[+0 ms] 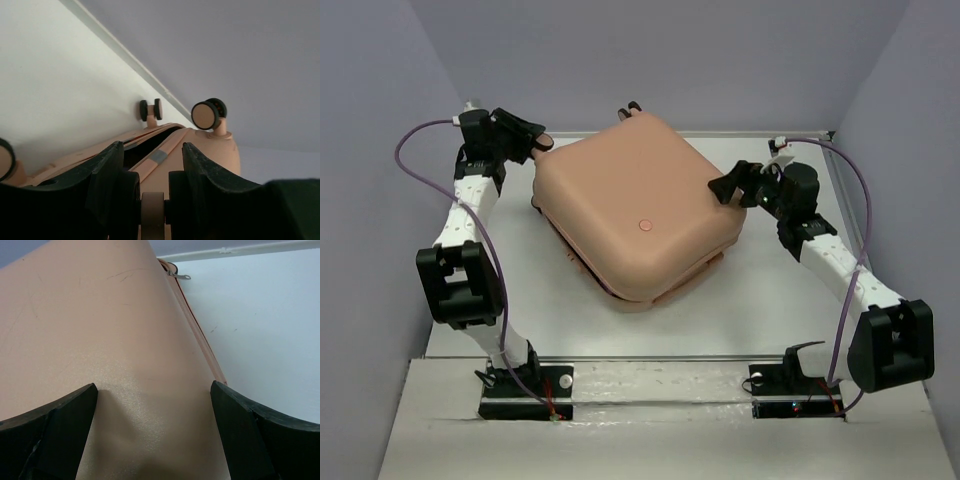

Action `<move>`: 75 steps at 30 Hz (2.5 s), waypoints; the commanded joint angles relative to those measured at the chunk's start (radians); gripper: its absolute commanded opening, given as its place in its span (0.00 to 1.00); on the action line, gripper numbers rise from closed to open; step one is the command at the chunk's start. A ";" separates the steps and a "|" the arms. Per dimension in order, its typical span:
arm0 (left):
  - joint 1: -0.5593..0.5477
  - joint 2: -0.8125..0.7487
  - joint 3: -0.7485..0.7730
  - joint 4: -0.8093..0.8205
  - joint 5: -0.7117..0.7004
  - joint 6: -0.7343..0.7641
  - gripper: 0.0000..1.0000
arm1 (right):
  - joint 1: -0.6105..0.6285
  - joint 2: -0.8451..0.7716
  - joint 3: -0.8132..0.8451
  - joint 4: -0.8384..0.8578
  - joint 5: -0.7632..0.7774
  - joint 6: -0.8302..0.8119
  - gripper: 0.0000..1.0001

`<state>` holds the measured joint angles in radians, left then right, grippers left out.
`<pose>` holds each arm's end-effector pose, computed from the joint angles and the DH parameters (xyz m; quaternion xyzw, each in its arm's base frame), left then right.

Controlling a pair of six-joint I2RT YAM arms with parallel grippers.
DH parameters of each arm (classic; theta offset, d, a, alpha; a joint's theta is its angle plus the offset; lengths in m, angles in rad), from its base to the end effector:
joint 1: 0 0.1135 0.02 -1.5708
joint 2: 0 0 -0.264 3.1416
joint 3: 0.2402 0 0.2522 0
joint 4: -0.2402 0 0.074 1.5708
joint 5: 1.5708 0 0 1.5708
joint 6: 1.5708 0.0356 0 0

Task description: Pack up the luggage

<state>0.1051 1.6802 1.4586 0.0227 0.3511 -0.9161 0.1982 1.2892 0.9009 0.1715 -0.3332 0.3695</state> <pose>0.4053 0.0304 0.3594 -0.2758 0.7188 -0.3702 0.5198 0.2930 0.0707 0.3067 -0.0377 0.7747 0.2971 0.5569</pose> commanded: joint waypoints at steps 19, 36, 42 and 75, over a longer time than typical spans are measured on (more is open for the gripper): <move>0.027 0.075 0.157 -0.085 -0.063 0.217 0.06 | 0.009 0.012 -0.030 -0.165 0.008 -0.030 1.00; 0.044 -0.175 0.194 -0.095 -0.166 0.218 0.99 | 0.009 -0.119 0.001 -0.211 0.098 -0.066 0.97; -0.245 -0.506 -0.051 -0.049 -0.271 0.330 0.98 | 0.009 -0.244 -0.039 -0.234 0.155 -0.063 0.97; -1.636 -0.338 -0.824 0.318 -0.960 0.260 0.49 | -0.237 -0.148 -0.611 0.554 -0.369 -0.026 0.50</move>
<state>-1.5249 1.3209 0.6453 0.2584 -0.5320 -0.6373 -0.0334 1.0492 0.2829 0.4816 -0.5304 0.3759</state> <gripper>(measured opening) 0.494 0.487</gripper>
